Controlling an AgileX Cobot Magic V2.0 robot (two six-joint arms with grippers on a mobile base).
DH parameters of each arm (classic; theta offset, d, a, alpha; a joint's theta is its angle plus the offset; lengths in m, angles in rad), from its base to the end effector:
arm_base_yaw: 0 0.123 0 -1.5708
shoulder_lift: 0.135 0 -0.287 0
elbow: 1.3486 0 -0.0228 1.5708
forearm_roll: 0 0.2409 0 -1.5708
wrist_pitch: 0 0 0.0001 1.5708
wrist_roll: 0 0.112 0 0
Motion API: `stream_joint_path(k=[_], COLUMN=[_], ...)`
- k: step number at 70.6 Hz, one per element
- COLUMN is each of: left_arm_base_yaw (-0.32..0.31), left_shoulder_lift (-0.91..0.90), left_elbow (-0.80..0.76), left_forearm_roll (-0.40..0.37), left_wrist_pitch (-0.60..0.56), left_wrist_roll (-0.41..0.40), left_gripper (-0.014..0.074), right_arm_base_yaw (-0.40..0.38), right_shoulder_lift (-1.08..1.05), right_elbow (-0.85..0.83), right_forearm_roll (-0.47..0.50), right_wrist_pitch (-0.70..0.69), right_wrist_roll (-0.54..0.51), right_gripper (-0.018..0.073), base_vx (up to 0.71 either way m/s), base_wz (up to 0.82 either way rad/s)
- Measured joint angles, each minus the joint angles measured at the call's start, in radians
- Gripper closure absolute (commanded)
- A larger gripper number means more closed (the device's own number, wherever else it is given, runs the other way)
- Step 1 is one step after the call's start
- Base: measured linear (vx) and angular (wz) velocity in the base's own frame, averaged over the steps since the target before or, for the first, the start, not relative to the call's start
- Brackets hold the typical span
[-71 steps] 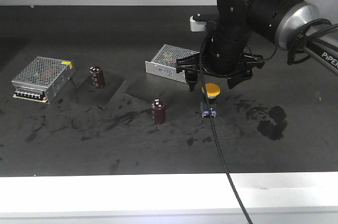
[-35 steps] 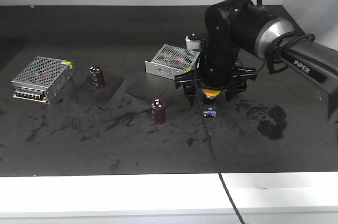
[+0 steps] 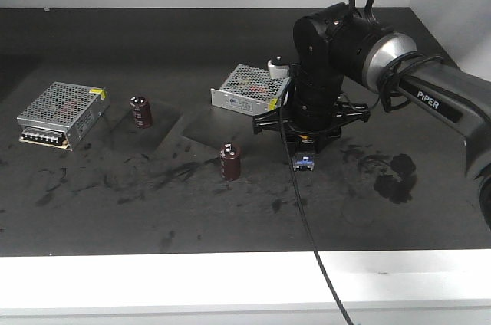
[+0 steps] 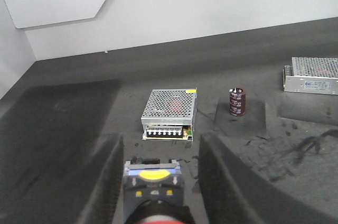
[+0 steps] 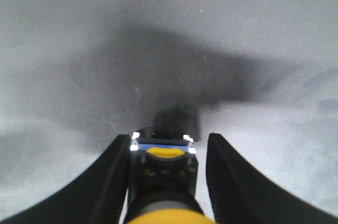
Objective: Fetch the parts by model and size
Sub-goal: 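Close the right gripper on the yellow-capped button and lift it away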
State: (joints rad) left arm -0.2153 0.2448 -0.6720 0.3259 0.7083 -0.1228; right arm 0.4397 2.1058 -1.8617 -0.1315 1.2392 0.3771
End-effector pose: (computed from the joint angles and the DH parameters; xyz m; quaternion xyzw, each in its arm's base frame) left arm 0.0440 0.0143 0.3494 0.0633 0.7599 0.0520 0.6449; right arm 0.4034 0.1744 0.2234 -0.0470 0.9931 -0.0239 0.1052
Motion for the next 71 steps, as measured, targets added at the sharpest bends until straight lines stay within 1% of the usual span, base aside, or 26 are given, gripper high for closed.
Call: stream_joint_path(k=[21,30,40,55,71], left_arm_base_yaw=[0.000,0.000,0.000,0.000,0.000], left_shoulder_lift=[0.000,0.000,0.000,0.000,0.000], left_elbow=[0.000,0.000,0.000,0.000,0.000], left_forearm_roll=[0.000,0.000,0.000,0.000,0.000], left_wrist_pitch=[0.000,0.001,0.006,0.007,0.007], left_wrist_roll=[0.000,0.000,0.000,0.000,0.000], left_gripper=[0.0604,0.0604,0.0604,0.0604,0.0604], right_arm_base_yaw=[0.000,0.000,0.000,0.000,0.000], right_shoulder_lift=[-0.006,-0.053,-0.145,-0.306,-0.472], right_elbow=[0.000,0.039,0.160,0.380,0.571], right_forearm_roll=[0.003,-0.003,-0.015,-0.034,-0.121], right_wrist_pitch=[-0.001,-0.035,-0.112,-0.296,-0.462], right_wrist_roll=[0.000,0.000,-0.004,-0.026,-0.015], right_gripper=[0.0568,0.0567,0.0564,0.0562,0.0561], base_vx=[0.00,0.00,0.00,0.00,0.00], base_wz=[0.00,0.00,0.00,0.00,0.00])
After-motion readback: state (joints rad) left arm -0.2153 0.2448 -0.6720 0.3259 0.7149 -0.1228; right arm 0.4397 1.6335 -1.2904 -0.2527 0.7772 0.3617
